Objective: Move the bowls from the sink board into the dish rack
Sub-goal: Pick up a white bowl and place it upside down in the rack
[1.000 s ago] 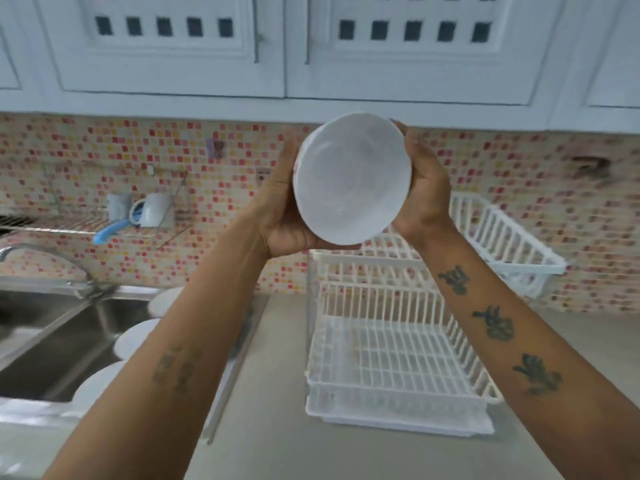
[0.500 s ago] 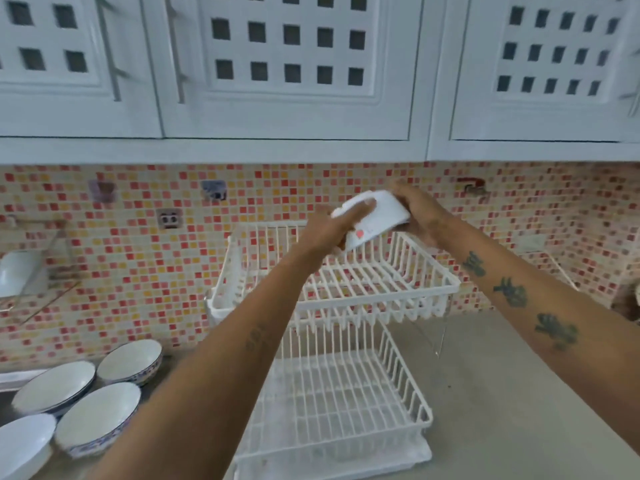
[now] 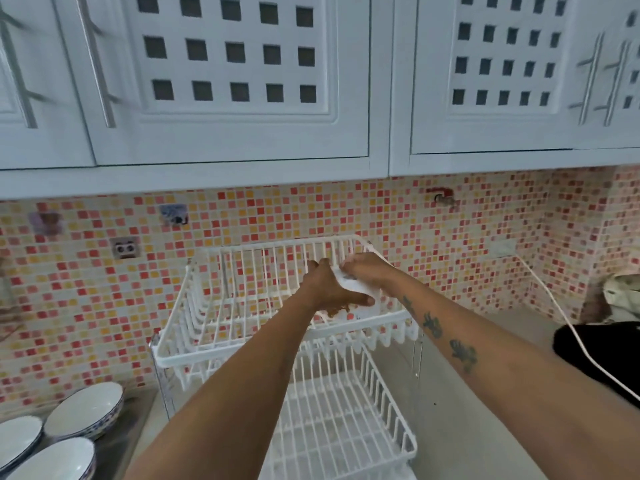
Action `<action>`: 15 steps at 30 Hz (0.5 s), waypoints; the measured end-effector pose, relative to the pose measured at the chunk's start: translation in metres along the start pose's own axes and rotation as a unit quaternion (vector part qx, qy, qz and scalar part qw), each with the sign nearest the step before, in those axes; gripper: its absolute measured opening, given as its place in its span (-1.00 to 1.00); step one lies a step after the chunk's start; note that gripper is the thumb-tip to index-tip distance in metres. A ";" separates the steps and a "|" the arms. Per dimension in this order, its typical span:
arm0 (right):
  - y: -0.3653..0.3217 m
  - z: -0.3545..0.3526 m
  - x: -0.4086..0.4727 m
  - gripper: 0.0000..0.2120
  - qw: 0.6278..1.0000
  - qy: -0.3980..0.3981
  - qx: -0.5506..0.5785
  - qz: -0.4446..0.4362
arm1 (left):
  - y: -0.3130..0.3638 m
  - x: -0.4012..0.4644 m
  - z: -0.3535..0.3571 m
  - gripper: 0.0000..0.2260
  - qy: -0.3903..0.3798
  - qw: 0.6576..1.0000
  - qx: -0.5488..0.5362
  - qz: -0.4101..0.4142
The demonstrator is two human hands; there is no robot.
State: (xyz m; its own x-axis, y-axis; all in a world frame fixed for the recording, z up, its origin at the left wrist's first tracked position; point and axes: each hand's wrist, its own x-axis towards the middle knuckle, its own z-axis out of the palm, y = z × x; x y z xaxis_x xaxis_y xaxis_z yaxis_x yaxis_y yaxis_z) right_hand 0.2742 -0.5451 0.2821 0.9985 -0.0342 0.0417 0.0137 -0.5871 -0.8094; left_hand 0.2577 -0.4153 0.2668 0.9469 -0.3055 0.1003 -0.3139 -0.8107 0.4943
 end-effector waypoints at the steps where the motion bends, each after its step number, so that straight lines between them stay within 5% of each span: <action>1: 0.004 0.002 0.004 -0.67 1.000 0.001 0.000 -0.004 | -0.001 0.003 0.003 0.12 -0.012 1.000 0.021 -0.009; 4: 0.011 0.006 0.010 -0.66 0.999 -0.010 -0.036 -0.008 | -0.033 0.055 0.031 0.27 -0.011 0.997 0.074 -0.032; 15: 0.015 0.009 0.010 -0.47 0.984 -0.062 -0.164 -0.003 | -0.005 0.003 0.011 -0.20 -0.039 0.999 0.028 0.008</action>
State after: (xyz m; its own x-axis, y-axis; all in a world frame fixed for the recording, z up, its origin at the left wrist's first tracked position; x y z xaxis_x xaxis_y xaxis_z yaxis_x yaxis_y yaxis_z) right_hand 0.2847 -0.5467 0.2649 0.9974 0.0572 -0.0430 0.0220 -0.8174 -0.5756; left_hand 0.2615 -0.4175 0.2556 0.9338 -0.3557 0.0389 -0.3350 -0.8307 0.4447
